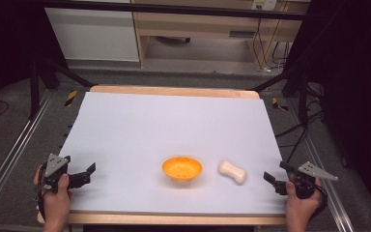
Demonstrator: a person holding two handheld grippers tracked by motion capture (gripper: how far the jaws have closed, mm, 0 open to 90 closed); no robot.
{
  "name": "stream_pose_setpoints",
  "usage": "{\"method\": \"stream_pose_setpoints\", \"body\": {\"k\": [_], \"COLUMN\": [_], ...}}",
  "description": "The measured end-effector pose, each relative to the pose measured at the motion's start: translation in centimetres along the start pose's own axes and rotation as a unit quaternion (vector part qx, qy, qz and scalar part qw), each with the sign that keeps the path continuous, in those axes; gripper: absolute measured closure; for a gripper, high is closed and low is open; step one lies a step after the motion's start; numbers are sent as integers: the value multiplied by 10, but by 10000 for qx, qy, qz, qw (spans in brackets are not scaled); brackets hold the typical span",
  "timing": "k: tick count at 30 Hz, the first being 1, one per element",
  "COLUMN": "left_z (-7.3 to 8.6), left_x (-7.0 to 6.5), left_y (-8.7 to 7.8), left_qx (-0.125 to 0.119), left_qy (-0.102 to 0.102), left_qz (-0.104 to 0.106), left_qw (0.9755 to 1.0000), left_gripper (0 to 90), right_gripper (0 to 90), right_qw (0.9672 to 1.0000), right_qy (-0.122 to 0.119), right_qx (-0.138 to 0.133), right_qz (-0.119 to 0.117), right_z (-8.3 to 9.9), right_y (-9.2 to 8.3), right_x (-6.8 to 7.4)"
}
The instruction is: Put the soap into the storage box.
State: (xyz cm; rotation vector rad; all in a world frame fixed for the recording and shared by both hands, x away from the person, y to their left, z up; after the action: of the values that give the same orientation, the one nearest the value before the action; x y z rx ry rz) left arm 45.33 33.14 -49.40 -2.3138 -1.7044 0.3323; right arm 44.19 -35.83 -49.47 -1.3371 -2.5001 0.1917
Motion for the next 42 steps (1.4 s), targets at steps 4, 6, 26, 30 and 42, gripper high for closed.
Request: {"method": "stream_pose_setpoints", "body": {"k": [4, 6, 26, 30, 42], "left_z": [0, 0, 0, 0, 0], "left_x": [0, 0, 0, 0, 0], "left_y": [-1, -1, 0, 0, 0], "left_qx": [-34, -18, -5, -8, -1], "left_qy": [-10, 25, 44, 50, 41], "left_qz": [-10, -1, 8, 8, 17], "left_qw": [10000, 10000, 10000, 10000, 10000], "left_gripper": [0, 0, 0, 0, 0], "right_gripper": [76, 97, 128, 129, 134], "right_qw": [9982, 9981, 9629, 9523, 9169], "right_qy": [-359, -398, -1545, -1696, -1997], "right_qx": [480, 474, 2206, 2524, 3435], "right_qz": [4, 15, -151, -261, -387], "right_z": [1, 0, -44, -43, -43], "right_y": [10, 11, 44, 53, 69], "right_x": [6, 7, 41, 45, 56]}}
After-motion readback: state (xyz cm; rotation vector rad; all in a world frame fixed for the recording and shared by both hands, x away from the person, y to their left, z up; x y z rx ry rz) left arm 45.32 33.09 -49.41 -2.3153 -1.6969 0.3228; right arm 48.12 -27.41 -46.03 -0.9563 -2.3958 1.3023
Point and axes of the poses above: each handheld gripper's, and its own axes: y roughly forward along the jaws, z roughly out of its underside, x roughly to its left, the point moved 3 cm from there along y, roughly forward along the jaws, and after that the axes turned 7 degrees about -x, right-handed, at the moved point
